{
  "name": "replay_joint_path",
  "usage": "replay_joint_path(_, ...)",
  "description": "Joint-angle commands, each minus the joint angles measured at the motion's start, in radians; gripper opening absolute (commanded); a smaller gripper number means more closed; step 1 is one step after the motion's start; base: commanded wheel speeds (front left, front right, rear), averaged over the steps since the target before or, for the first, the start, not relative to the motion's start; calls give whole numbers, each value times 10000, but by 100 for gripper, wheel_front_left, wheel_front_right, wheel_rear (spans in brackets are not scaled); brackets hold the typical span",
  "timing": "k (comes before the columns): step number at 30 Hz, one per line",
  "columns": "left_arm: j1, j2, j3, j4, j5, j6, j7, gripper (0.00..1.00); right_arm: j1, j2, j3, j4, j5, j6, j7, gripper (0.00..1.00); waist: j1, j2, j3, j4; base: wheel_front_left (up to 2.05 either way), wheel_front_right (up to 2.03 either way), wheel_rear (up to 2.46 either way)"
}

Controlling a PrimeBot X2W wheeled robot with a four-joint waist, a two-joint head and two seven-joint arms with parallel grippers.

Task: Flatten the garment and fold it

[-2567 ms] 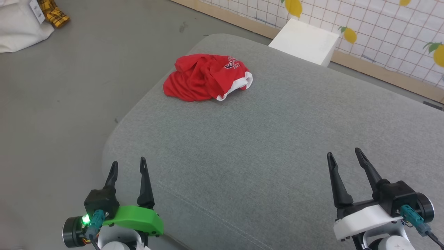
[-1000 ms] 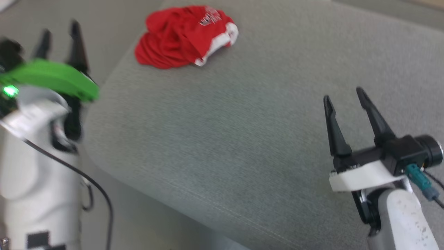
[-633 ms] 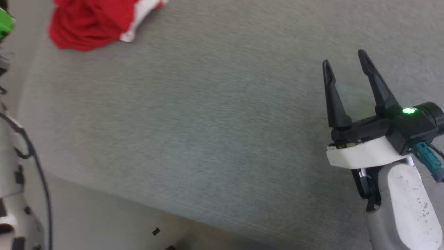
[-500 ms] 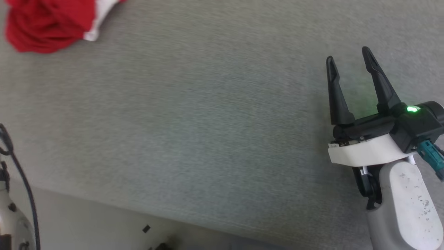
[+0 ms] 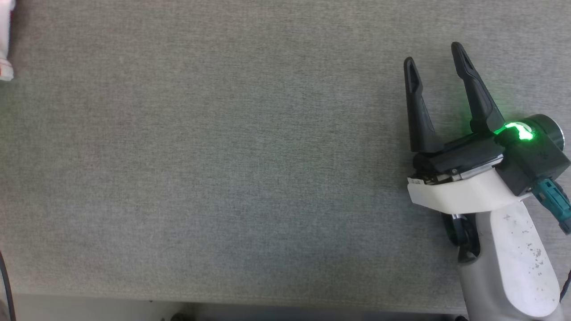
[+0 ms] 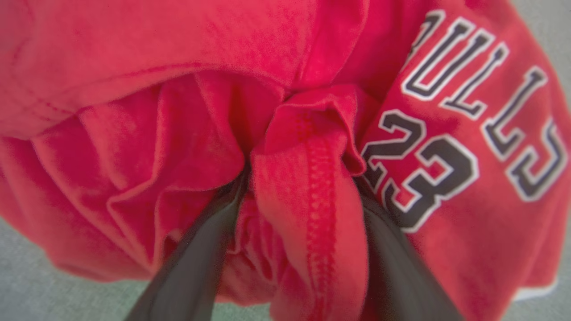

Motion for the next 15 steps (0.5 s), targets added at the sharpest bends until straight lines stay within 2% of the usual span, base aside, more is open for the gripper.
replay_joint_path(1,456,-120,-218,127,103,-83,38,49,262,-219,-219,451,85,-25,90,100,0,-1,-162,-1,0,0,0)
replay_joint_path(2,514,-79,-241,88,159,-167,-102,20,285,-219,-230,477,92,-25,90,100,0,-1,-299,30,0,0,0)
replay_joint_path(3,541,-21,-231,21,259,-234,-386,0,323,-219,-237,493,111,-25,90,100,0,-1,-463,62,0,0,0)
replay_joint_path(8,348,286,-84,2,1073,-658,-3113,0,593,-219,-291,614,161,-25,89,100,0,-1,-1498,214,0,0,0)
replay_joint_path(11,-3,415,-87,54,1731,-801,-5268,0,938,-219,-413,776,205,-25,88,100,0,-1,-2438,350,0,0,0)
replay_joint_path(15,-283,455,-434,281,2269,-1320,-7291,0,1500,-219,-435,1034,278,-25,88,100,0,-1,-3673,428,0,0,0)
